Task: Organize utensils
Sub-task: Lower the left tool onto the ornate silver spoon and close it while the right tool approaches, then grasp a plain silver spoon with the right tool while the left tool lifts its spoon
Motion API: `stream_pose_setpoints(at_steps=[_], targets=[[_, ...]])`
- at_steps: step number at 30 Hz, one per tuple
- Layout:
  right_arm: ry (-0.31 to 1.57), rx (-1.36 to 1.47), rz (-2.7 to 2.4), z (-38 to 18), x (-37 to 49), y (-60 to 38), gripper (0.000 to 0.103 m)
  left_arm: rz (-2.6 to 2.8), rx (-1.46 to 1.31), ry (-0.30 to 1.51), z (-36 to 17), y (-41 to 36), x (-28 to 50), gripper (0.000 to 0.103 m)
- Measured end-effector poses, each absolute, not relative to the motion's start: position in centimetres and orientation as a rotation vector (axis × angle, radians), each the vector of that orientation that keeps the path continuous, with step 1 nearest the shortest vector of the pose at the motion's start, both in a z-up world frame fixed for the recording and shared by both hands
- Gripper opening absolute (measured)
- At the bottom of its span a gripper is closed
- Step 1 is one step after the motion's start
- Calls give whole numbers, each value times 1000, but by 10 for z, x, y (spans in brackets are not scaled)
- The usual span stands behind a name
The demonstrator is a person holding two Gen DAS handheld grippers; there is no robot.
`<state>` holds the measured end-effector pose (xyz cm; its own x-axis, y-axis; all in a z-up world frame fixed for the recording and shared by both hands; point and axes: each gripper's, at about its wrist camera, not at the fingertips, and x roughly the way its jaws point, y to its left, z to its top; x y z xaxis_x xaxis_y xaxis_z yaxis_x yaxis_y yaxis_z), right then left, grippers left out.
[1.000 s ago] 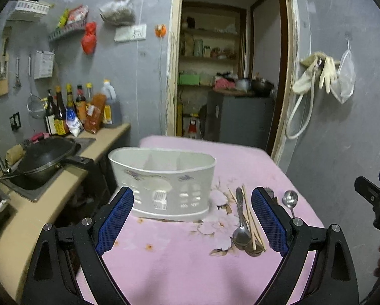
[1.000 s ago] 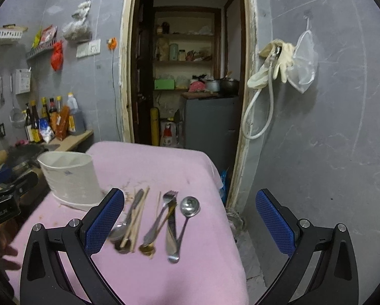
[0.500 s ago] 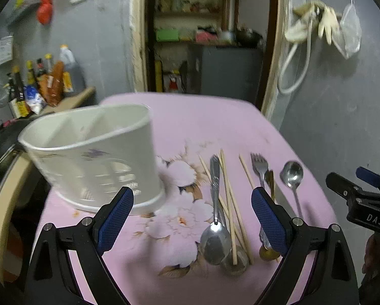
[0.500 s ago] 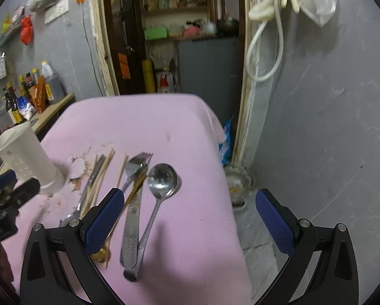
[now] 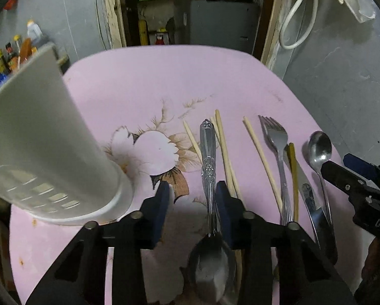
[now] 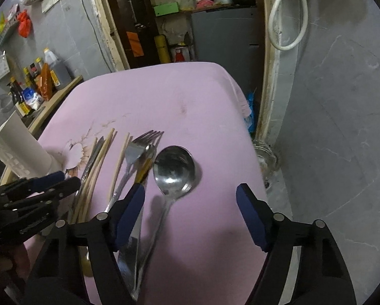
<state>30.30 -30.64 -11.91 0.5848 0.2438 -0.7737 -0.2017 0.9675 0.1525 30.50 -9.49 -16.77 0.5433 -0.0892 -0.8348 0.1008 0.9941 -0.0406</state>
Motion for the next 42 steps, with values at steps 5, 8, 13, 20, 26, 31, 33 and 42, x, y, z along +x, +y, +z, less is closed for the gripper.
stream_pose_setpoints(at_steps=[5,8,13,20,26,31,33,42], targets=[[916,23,231,-122,315,-296,72,-123,-58,1023,-170,-85,316,23],[921,-8,187,-124,323,-290,70,-126,-92,1039,-166,-79,319,10],[910,-46,131,-126,325,-284,61,-115,-118,1043,-159,-78,312,5],[883,-62,115,-126,316,-285,40,-44,-169,1036,-159,-73,293,0],[876,-47,175,-124,306,-283,39,-22,-205,1050,-158,-66,257,0],[876,-25,225,-124,299,-284,39,-58,-265,1043,-150,-58,247,5],[879,-11,238,-124,299,-286,40,-64,-256,1044,-150,-61,256,8],[894,-5,260,-124,298,-287,40,-48,-85,1086,-147,-79,285,14]])
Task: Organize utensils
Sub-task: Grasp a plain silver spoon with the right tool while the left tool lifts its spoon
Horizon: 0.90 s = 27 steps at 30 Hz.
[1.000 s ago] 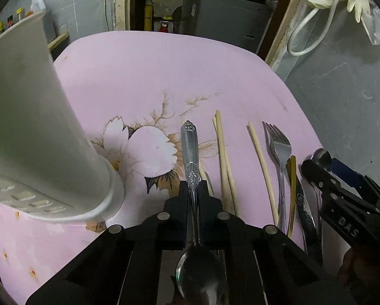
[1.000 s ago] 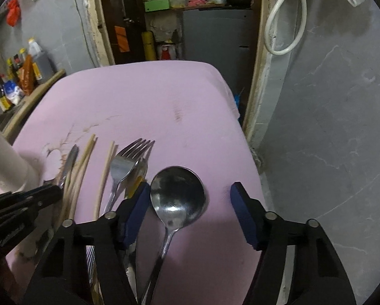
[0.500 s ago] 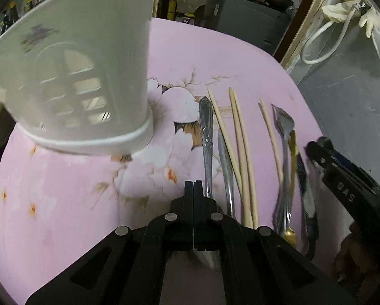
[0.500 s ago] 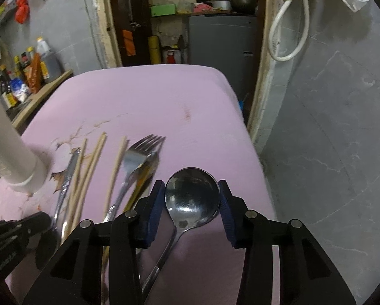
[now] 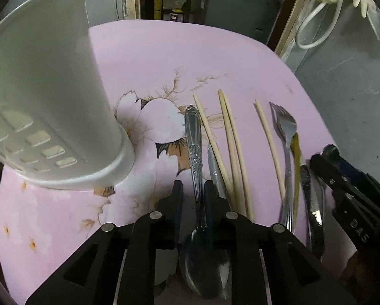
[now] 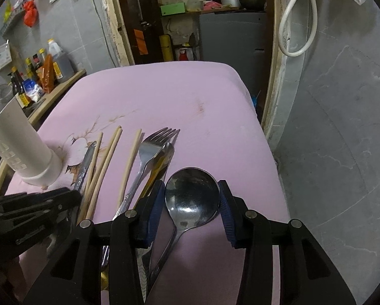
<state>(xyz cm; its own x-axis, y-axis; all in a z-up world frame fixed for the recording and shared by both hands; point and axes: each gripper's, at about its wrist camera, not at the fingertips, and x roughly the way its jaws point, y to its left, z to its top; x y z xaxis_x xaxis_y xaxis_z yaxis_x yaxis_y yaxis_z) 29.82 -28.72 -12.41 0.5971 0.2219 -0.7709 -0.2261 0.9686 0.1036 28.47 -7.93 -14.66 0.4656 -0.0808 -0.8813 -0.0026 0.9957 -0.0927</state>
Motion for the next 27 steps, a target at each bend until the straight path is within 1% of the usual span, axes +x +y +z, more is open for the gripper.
stream_pose_setpoints(at_steps=[4,8,11,19,24,26,27], targets=[[900,-15,263,-125,299,-286,40,-28,21,1082,-145,-89,279,5],[895,-5,303,-125,296,-285,39,-24,-56,1087,-144,-83,272,4],[895,-13,333,-125,291,-283,39,-12,-53,1080,-138,-77,253,4],[886,-45,387,-124,276,-282,39,72,-120,1046,-124,-49,172,4],[897,-76,374,-128,276,-278,40,100,-167,1079,-121,-28,160,6],[895,-83,374,-128,275,-277,40,97,-156,1097,-124,-31,172,8],[896,-83,375,-128,275,-277,40,89,-152,1116,-124,-30,175,12]])
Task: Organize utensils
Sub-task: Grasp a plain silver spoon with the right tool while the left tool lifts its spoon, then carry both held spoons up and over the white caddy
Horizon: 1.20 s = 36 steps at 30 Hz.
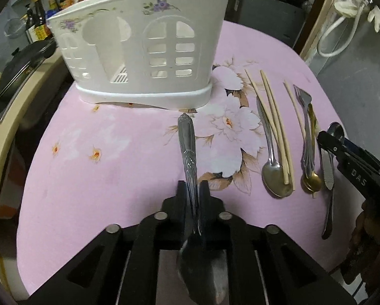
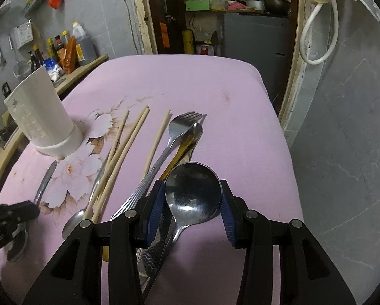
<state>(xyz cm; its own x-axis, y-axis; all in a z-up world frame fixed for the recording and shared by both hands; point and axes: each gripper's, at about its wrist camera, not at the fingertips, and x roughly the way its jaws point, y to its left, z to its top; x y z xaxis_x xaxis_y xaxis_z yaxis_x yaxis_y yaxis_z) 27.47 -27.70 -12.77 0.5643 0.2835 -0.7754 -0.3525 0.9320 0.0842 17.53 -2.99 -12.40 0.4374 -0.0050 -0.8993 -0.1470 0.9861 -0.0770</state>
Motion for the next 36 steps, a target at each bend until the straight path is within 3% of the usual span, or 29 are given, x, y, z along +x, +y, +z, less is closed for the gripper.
stream_pose_setpoints(at_steps=[4,9,11,13,18,27,36], targets=[[903,-91,375,-128,274,-277,45,73,-163,1173,-131,-33,198,22],[905,-113,350,-131,273,-268,52,80,-150,1256,-134,-33,219,27],[919,-93,337,-133,274,-270,52,76,-167,1264,-132,-31,220,25],[920,-97,330,-132,273,-268,51,76,-163,1258,-132,-31,221,9],[916,-69,305,-129,271,-268,38,46,-155,1224,-132,-33,218,7],[842,-2,299,-114,247,-276,37,-41,-209,1025,-107,-26,169,7],[652,-12,377,-68,211,-250,37,-59,-168,823,-71,-21,145,7]])
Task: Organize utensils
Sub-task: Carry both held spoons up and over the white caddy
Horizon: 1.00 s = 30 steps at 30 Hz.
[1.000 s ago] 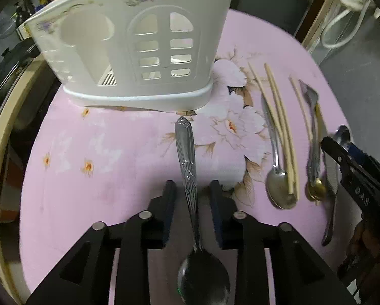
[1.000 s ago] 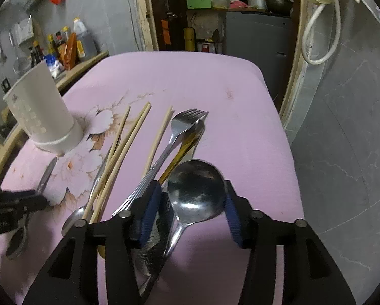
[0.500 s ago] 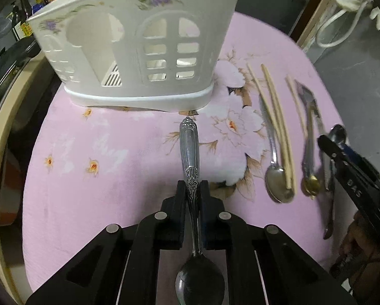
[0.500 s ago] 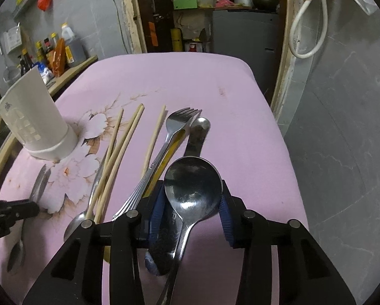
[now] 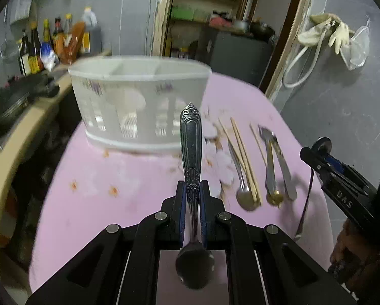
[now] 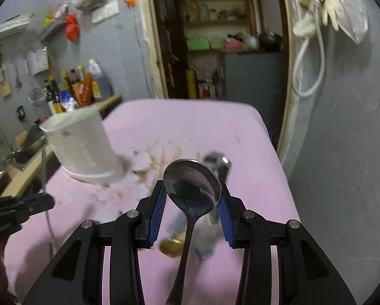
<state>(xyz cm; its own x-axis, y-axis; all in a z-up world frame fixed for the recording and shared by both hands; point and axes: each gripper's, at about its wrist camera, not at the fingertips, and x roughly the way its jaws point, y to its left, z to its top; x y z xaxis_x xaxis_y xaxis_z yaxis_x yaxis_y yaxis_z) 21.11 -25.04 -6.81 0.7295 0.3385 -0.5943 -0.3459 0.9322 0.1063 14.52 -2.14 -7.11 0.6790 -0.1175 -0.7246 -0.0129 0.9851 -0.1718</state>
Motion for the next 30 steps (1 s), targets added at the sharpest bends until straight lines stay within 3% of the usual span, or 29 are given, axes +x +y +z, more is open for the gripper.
stream_pose_setpoints(at_steps=[10,11,12,30], targets=[[473,-10,453,-15,214,-210,34,-48,-153,638,-26,-2,164,7],[452,-9,454,-9,216,-205,14,-47,-156,617,-19,3,167,7],[442,-15,455,-3,219,-200,5,-45,-159,601,-13,8,169,7],[409,-15,473,22,225,-167,3,-62,-209,547,20,53,188,7]])
